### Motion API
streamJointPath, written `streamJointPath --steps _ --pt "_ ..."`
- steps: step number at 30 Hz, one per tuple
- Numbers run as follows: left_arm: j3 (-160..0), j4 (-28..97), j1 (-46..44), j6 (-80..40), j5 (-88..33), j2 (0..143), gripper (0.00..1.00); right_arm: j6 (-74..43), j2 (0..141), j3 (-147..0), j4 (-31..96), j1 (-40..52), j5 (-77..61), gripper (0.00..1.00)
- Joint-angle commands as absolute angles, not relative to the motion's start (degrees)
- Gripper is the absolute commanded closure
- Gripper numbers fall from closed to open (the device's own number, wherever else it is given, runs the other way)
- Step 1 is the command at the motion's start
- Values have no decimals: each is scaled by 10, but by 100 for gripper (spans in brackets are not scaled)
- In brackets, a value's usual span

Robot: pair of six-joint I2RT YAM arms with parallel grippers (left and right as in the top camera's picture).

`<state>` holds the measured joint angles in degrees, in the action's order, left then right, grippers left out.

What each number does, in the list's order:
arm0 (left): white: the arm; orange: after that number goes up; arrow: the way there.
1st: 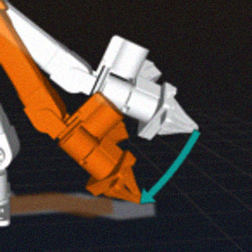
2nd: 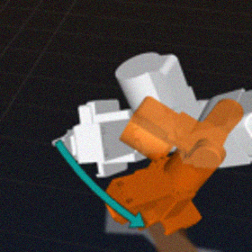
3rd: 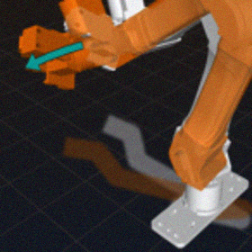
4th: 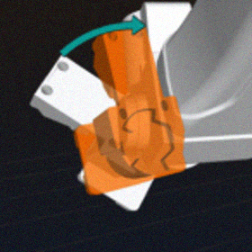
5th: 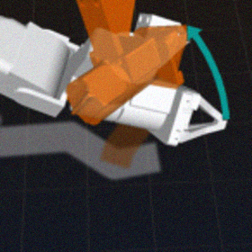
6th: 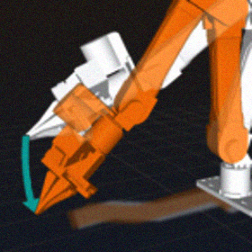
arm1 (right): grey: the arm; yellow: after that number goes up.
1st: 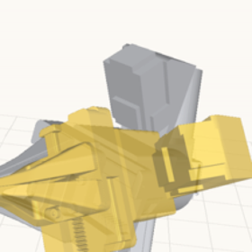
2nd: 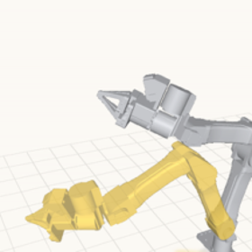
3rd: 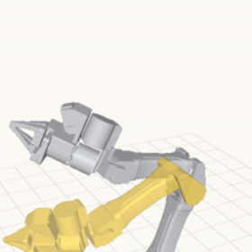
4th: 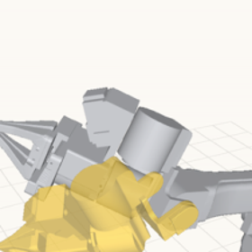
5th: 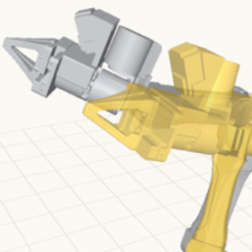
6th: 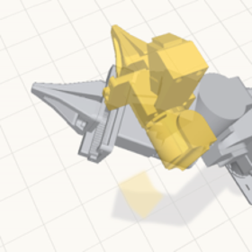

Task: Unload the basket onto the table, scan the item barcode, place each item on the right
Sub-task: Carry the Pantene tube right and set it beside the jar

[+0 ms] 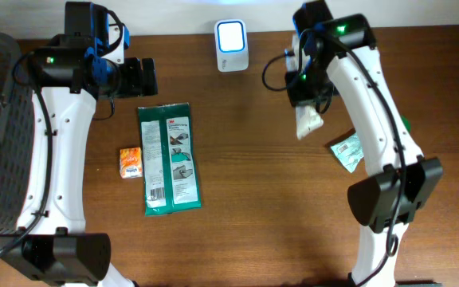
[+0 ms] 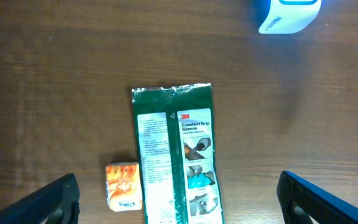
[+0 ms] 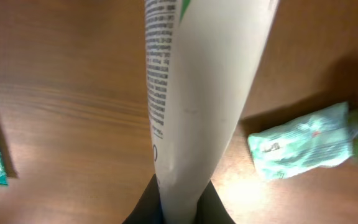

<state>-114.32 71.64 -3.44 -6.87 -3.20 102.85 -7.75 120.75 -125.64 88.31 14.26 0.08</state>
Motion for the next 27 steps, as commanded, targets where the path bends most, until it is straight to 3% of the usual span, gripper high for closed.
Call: streamJointPath --steps 1,6,15,17,23,25,26,27 --pt "-1151 717 -36 -65 -32 1023 1 -137 1207 -1142 834 123 2 96" --pt "-1151 717 -36 -65 -32 1023 1 -200 1207 -978 724 70 104 96" --pt "-1151 717 -36 -65 -32 1023 1 -198 1207 -857 654 -29 182 94" --pt "-1151 717 -36 -65 -32 1023 1 -198 1207 -859 665 -57 187 74" --pt "-1151 717 -36 -65 -32 1023 1 -111 1190 -908 685 -74 18 65" --pt "-1151 717 -36 -65 -32 1023 1 -90 1170 -962 710 -52 -29 55" --pt "-1151 717 -36 -65 -32 1023 1 -79 1163 -988 722 -41 -44 41" --pt "-1151 717 -36 -65 -32 1023 1 -77 1157 -1024 739 -24 -59 16"
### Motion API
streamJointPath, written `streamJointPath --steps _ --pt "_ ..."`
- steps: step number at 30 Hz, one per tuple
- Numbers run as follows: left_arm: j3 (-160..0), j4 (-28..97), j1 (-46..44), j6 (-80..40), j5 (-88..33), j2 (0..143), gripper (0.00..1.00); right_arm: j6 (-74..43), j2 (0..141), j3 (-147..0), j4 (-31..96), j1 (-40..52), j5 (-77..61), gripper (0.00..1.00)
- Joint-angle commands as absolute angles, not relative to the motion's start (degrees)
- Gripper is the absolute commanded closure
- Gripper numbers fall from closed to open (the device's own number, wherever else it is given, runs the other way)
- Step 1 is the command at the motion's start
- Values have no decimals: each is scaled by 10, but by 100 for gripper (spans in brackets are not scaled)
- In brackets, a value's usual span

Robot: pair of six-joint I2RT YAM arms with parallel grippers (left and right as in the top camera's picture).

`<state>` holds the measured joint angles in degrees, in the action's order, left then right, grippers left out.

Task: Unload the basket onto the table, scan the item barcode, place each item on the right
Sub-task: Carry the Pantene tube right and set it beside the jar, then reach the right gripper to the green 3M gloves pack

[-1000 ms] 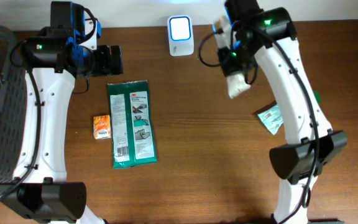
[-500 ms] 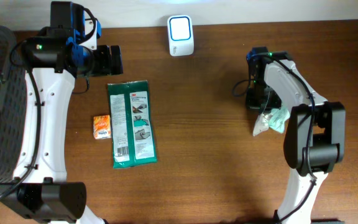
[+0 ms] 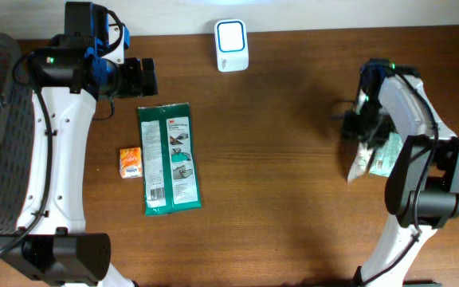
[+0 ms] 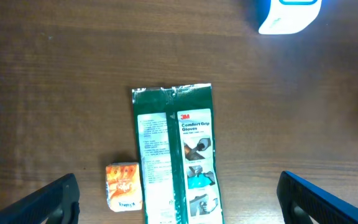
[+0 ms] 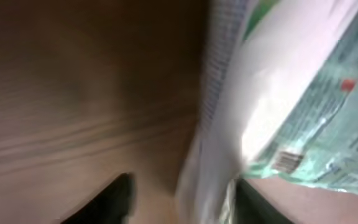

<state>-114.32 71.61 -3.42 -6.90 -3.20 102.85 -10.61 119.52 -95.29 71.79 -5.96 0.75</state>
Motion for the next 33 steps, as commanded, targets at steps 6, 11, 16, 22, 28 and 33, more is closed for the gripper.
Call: streamJointPath --steps 6,11,16,22,28,33 --pt "-1151 717 -36 -65 -32 1023 1 -81 1169 -1059 674 93 -221 0" --pt "-1151 717 -36 -65 -32 1023 1 -143 1210 -1059 608 187 -230 5" --pt "-1151 717 -36 -65 -32 1023 1 -205 1265 -1059 512 287 -225 23" --pt "-1151 717 -36 -65 -32 1023 1 -252 1323 -1059 412 385 -135 31" --pt "-1151 717 -36 -65 -32 1023 1 -252 1354 -1059 377 447 25 32" --pt "-1151 717 -36 -65 -32 1023 1 -260 1361 -1059 466 446 129 31"
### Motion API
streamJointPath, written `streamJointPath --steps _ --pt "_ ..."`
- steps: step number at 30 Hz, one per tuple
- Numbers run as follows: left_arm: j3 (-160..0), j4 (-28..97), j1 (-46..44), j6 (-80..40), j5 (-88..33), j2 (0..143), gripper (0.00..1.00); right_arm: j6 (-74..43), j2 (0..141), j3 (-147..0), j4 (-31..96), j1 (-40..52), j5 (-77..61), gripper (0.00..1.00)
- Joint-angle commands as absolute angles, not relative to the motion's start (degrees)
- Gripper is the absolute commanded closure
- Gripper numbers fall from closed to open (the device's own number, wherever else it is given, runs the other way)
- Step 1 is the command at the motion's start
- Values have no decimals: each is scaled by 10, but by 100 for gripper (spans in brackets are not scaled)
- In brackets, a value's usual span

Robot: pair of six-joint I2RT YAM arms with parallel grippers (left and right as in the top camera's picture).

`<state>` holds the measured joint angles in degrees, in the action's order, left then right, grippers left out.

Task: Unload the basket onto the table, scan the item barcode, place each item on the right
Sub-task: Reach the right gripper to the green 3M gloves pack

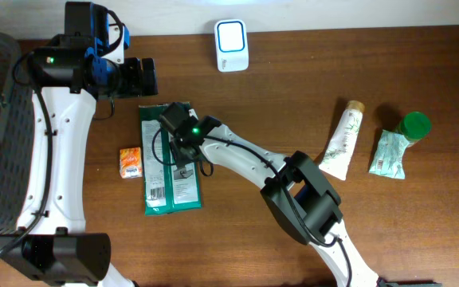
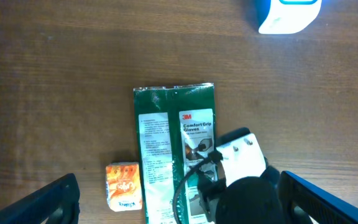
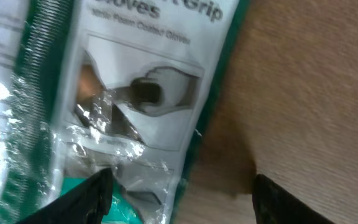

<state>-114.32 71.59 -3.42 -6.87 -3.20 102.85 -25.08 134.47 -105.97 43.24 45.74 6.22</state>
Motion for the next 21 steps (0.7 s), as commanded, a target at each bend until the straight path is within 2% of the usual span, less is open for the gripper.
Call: streamJointPath --steps 1,3,5,10,14,15,16,17,18,20,21 --pt "-1151 717 -36 -65 -32 1023 1 -273 1361 -1059 479 438 128 30" --pt "-1151 717 -36 -65 -32 1023 1 -275 1360 -1059 506 416 123 30" --pt "-1151 717 -36 -65 -32 1023 1 -275 1360 -1075 568 374 113 25" --pt "-1151 714 -36 -66 -50 1023 1 -123 1343 -1157 661 280 -83 26" --pt "-1151 714 -36 -66 -49 1023 1 -60 1296 -1206 734 247 -156 26" --pt "-1151 713 -36 -65 -46 1023 1 -61 1295 -1206 738 248 -165 30" --pt "-1150 721 -36 -66 -36 1025 26 -66 1298 -1197 730 249 -165 36" --pt "-1137 736 -36 -68 -37 1040 62 -96 1299 -1178 705 242 -165 37" --pt "-1127 740 -36 -68 -39 1049 72 -105 1299 -1174 698 238 -166 37" --pt "-1099 736 -36 -70 -61 1067 99 -114 1299 -1172 692 221 -185 37" --pt "-1079 727 -36 -83 -80 1079 100 -114 1299 -1169 692 208 -210 38"
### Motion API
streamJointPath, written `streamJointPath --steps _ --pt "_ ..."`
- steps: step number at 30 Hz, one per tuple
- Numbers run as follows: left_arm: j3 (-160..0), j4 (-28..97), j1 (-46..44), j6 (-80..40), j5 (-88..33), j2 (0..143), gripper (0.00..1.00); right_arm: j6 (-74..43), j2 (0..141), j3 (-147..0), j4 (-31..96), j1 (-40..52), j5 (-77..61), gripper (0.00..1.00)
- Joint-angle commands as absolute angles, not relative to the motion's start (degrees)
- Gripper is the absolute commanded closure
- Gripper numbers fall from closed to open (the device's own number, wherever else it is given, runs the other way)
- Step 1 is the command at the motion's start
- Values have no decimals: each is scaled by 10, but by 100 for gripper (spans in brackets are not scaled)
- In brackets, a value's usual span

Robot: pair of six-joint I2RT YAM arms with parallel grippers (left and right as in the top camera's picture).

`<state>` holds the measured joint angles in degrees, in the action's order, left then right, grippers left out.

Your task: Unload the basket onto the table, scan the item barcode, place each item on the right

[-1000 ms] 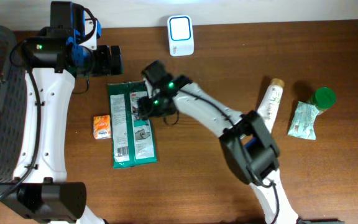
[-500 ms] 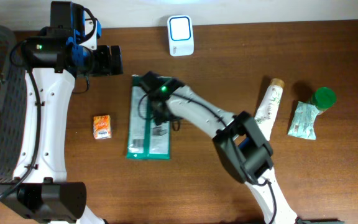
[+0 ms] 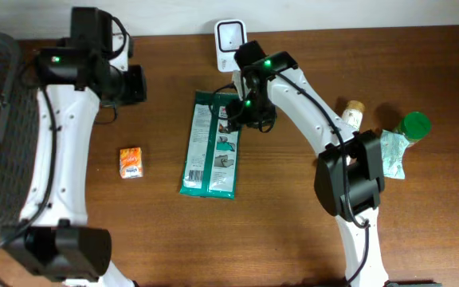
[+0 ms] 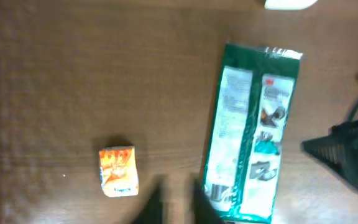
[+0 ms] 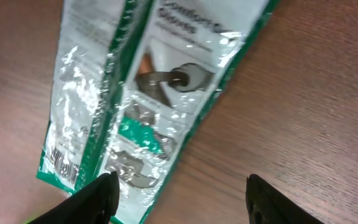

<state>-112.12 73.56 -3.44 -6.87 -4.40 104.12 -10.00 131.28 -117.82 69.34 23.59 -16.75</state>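
Observation:
The green 3M gloves pack lies flat and slightly tilted, just below the white scanner at the table's back edge. Its barcode end points toward the front. My right gripper hovers open over the pack's upper right edge; in the right wrist view the pack lies under the left finger and nothing is between the fingers. My left gripper hangs to the left of the pack, its blurred fingers close together and empty. The left wrist view shows the pack too.
A small orange packet lies left of the pack. At the right lie a white tube, partly behind my right arm, a green-capped bottle and a mint packet. A dark basket stands at the left edge.
The gloves pack now lies further right and tilted, below the scanner. My right gripper, still open, is at the pack's upper right. My left gripper has shifted and its fingers have shut.
My right gripper held the white tube up near the scanner, then held it over the table's right side. Later the tube lay there and the gripper was open over the gloves pack on the left. Now the pack lies below the scanner.

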Motion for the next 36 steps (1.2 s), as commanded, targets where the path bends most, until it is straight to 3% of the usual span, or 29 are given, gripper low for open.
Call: streamJointPath --steps 1,7,13,21,25,28,36 --pt "-1061 712 -37 -88 -101 1089 100 -111 1299 -1164 692 200 -236 39" --pt "-946 568 -62 -48 -175 1128 100 -133 1299 -1101 665 200 -275 46" --pt "-937 470 -126 40 -193 1181 100 -140 1299 -1053 631 198 -279 46" --pt "-937 422 -168 44 -193 1245 100 -132 1299 -1053 628 175 -285 46" --pt "-937 429 -170 32 -170 1260 100 -125 1299 -1053 628 176 -285 46" --pt "-939 472 -169 -73 -92 1260 100 -124 1299 -1053 604 176 -285 45" --pt "-964 605 -160 -197 -128 1260 100 -62 1299 -1053 577 176 -280 45"
